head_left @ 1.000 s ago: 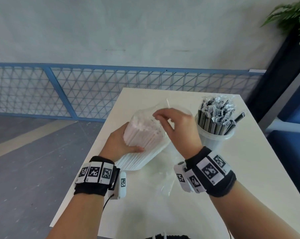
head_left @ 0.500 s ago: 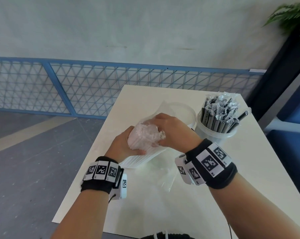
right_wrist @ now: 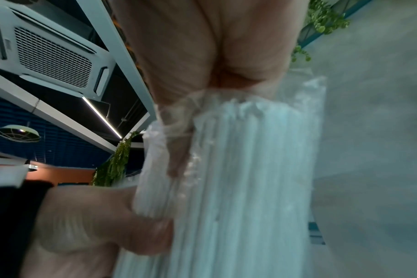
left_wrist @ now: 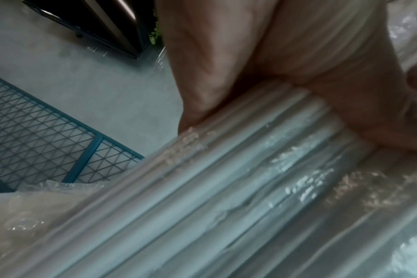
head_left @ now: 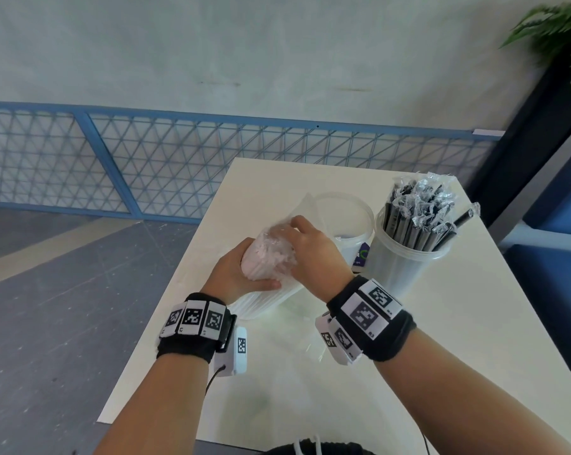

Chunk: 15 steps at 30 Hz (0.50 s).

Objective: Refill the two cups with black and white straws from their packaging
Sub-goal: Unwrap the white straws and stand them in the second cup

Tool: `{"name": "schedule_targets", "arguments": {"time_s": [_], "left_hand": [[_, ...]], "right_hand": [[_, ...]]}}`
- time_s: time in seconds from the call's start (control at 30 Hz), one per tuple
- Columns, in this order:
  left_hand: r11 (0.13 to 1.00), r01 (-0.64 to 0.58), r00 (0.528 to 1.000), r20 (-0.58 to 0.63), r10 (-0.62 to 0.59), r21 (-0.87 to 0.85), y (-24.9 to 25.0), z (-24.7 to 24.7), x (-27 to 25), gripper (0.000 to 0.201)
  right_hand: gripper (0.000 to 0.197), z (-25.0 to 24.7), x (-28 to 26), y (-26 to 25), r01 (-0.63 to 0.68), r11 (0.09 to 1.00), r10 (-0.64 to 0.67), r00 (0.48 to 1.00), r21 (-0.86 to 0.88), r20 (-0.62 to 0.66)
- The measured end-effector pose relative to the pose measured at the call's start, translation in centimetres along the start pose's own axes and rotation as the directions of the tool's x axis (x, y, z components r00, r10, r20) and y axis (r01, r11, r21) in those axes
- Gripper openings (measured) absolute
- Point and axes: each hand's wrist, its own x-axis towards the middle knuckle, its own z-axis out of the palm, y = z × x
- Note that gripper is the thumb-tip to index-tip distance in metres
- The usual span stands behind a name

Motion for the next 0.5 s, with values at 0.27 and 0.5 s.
{"name": "schedule_targets", "arguments": {"time_s": [0.27, 0.5], "left_hand": [[0.999, -0.021, 1.0, 0.007, 0.021, 0.043, 0.1, 0.5, 0.3, 0.072], [1.0, 0.013, 1.0, -0.026, -0.013, -0.01, -0.2, 0.2, 0.4, 0.067]], "right_hand": [[0.039, 0.3, 1.3, 0.8, 0.001, 0.968, 0.031, 0.992, -0.251, 0.122], [0.034, -3.6, 1.0, 1.2, -0.132, 0.989, 0.133, 0.991, 0.071, -0.004]]}}
